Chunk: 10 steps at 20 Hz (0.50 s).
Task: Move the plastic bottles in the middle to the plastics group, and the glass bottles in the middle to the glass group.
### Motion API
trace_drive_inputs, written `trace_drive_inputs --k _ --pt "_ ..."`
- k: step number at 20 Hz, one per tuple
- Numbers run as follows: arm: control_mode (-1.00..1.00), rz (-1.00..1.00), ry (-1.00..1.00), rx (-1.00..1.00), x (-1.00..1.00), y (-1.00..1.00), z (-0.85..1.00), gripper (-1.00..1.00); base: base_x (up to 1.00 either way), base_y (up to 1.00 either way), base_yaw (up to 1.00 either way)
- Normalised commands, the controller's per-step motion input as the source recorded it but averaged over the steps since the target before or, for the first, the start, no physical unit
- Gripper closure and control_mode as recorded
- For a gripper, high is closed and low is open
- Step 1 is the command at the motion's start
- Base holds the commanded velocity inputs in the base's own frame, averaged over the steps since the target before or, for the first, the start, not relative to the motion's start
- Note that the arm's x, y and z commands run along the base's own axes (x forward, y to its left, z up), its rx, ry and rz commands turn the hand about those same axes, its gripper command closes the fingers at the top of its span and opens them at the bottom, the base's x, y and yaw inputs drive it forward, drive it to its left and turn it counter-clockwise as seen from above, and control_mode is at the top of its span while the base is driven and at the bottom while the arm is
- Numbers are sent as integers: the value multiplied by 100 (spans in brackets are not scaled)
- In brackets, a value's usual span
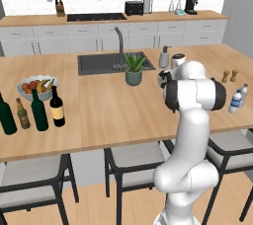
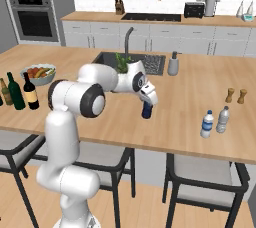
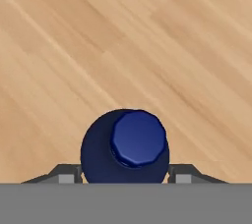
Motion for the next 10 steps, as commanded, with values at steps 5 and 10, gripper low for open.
trace_drive_inputs --k 5,10 --pt "-100 -39 0 5 0 -97 0 100 0 0 0" --pt "-100 -36 0 2 0 -89 0 100 0 0 0"
